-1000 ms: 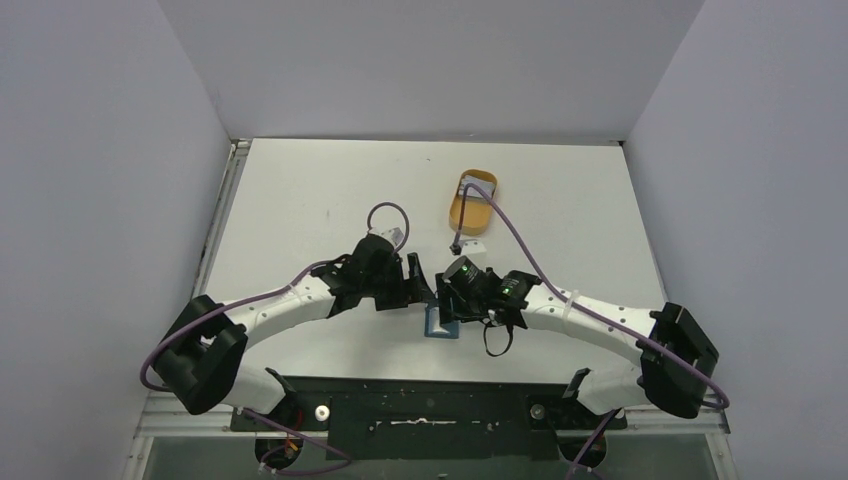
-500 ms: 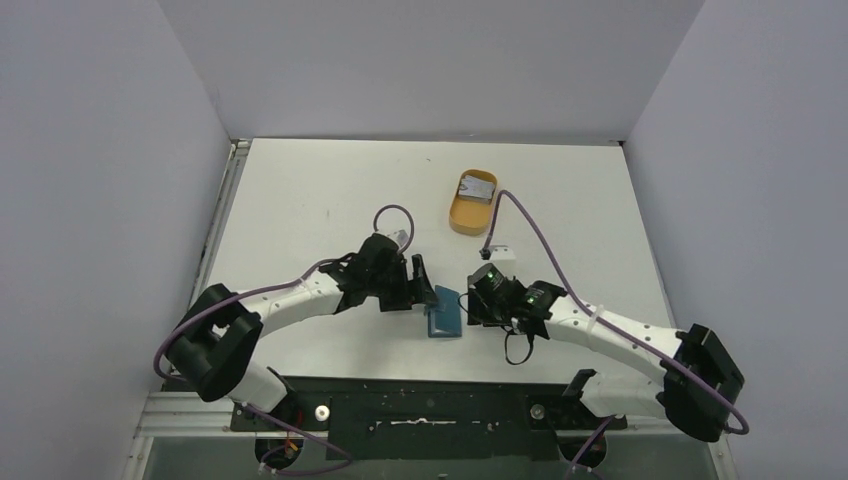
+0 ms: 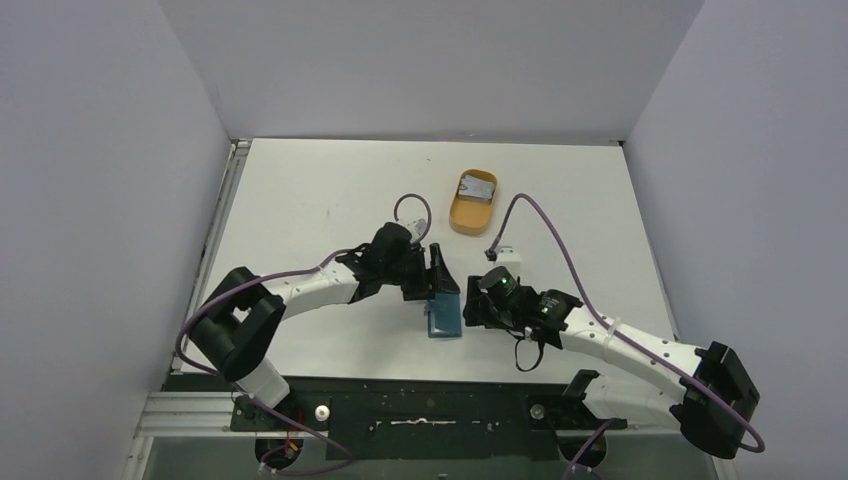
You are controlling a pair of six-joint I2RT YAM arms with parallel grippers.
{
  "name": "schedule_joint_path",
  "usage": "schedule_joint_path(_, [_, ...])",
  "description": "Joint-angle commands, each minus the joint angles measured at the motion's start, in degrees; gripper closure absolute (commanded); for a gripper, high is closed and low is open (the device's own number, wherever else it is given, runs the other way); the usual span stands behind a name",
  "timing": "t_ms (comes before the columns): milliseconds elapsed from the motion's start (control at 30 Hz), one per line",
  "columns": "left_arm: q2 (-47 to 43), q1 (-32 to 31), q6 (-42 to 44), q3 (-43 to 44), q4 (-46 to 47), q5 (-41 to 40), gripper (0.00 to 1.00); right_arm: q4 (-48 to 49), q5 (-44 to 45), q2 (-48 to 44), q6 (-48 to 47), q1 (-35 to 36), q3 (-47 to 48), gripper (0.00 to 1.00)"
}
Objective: Put the credit cards into the card holder
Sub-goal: Open the card holder at the center of the board.
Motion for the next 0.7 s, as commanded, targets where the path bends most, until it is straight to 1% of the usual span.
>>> schedule_joint_path(0, [1.7,-0.7,-1.1,3.1,5.7,3.5,0.32,4.4,-0.9,-1.6,-1.0,-0.3,-0.6,0.42])
schedule_joint_path(133, [2.8,-0.9,-2.6,3.9,8.1,5.2,0.34,5.5,-1.7,-2.6,-2.0,-0.3,-1.3,0.41])
schedule_joint_path(300, [4.3,-1.6,-3.1,6.4,8.5,6.2,0.35,7.2,-2.6,-5.8,-2.7,-0.1,-2.8,0.34])
schedule_joint_path(367, [5.1,-2.0,-3.2,7.4,8.4,6.5,0.36,7.3,-2.4,-7.5,-2.8,0.0,-3.3,0.33])
schedule_joint_path(533, [7.0,-2.6,-3.8,9.6,8.5,6.7,0.39,5.8,-1.0,-12.5,-3.2,0.7,-4.2,0.33])
schedule_joint_path(667, [8.5,-3.1,-3.7,11.4,8.0,6.5,0.40,4.4,-1.5,-17.2,-3.8,1.3,-4.4,0.37])
